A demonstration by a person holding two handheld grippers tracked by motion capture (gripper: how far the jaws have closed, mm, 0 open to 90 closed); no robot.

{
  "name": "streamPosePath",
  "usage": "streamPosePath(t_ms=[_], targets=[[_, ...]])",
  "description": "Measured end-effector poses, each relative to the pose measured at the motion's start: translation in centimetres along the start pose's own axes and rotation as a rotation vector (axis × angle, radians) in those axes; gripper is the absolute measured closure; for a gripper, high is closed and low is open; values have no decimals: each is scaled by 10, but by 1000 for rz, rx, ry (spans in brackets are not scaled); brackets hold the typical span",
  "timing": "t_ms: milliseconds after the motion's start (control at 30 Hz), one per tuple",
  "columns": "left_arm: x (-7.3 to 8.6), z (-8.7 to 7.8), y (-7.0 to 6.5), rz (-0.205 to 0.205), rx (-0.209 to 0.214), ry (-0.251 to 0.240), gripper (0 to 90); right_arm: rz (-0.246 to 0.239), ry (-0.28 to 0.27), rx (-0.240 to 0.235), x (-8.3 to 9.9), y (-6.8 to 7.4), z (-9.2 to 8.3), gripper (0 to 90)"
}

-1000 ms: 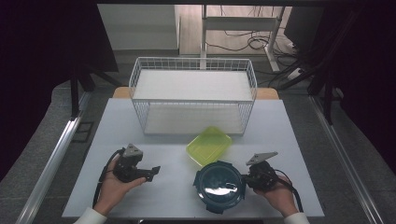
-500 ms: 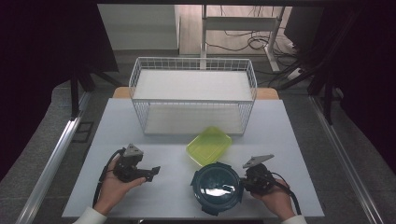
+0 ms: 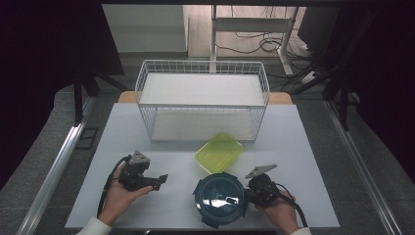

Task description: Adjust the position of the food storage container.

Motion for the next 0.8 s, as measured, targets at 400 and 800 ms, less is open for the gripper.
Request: streamPosePath(t_ms=[400, 800], targets=[[0, 0, 0, 3, 0, 3, 170, -7, -20, -19, -14, 11, 14, 892], [1, 0, 0, 6, -1, 6, 170, -55, -19, -59, -26, 25, 25, 892]])
Point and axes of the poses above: each handheld gripper's, and its own axes: z roughly forward along the jaws, x roughly out of its underside, y roughly to its left, the point moved 4 cm from there along z, roughly forward along the jaws, and after that the axes turned 3 degrees about x, right-handed, at the moved point
